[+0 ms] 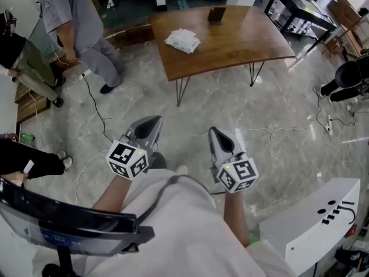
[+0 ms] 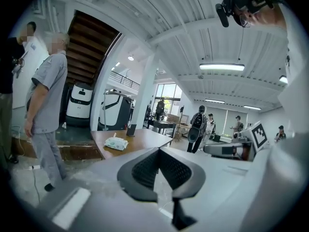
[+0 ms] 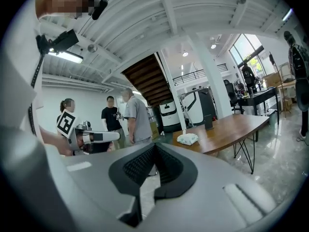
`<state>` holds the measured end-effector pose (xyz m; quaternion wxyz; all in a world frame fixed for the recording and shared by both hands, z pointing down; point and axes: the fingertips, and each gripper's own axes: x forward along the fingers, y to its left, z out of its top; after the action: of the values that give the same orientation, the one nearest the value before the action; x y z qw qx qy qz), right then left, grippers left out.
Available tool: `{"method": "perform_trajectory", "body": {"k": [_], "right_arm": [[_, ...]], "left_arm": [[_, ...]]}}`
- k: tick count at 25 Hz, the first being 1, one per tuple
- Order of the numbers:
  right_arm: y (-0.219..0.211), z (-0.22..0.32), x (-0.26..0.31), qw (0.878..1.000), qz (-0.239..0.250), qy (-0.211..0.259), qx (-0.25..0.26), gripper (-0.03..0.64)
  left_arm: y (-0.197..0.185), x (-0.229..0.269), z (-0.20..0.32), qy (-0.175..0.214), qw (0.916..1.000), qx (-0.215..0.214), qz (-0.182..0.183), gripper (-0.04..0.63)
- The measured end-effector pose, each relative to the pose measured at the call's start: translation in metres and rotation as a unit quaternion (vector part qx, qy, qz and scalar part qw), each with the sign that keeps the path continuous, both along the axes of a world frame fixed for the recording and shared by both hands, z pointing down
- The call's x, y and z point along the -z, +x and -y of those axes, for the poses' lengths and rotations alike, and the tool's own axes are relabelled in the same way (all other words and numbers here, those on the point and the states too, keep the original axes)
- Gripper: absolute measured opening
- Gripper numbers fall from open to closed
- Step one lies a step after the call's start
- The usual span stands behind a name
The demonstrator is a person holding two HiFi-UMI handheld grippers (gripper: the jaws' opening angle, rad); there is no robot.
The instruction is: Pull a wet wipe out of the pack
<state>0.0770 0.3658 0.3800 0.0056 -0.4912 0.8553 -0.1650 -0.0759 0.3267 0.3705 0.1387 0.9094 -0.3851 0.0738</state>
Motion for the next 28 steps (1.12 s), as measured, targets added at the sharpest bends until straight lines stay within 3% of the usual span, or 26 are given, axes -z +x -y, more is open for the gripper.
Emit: {"method": "perform_trajectory", "body": {"k": [14, 28], "right_arm": [[0.020, 0.033, -0.008, 1.000, 0.012, -0.004, -0.018, 0.008], [-0.015, 0.156, 0.020, 0.999, -0.032, 0.001, -0.014, 0.008]], "left_arm": [[0.016, -0.001, 0.046, 0.003, 0.9999, -0.010, 0.010, 0.003], [0.005, 0.002, 0.177, -0.005, 0.9989, -0.046, -0.004, 0.003]]}}
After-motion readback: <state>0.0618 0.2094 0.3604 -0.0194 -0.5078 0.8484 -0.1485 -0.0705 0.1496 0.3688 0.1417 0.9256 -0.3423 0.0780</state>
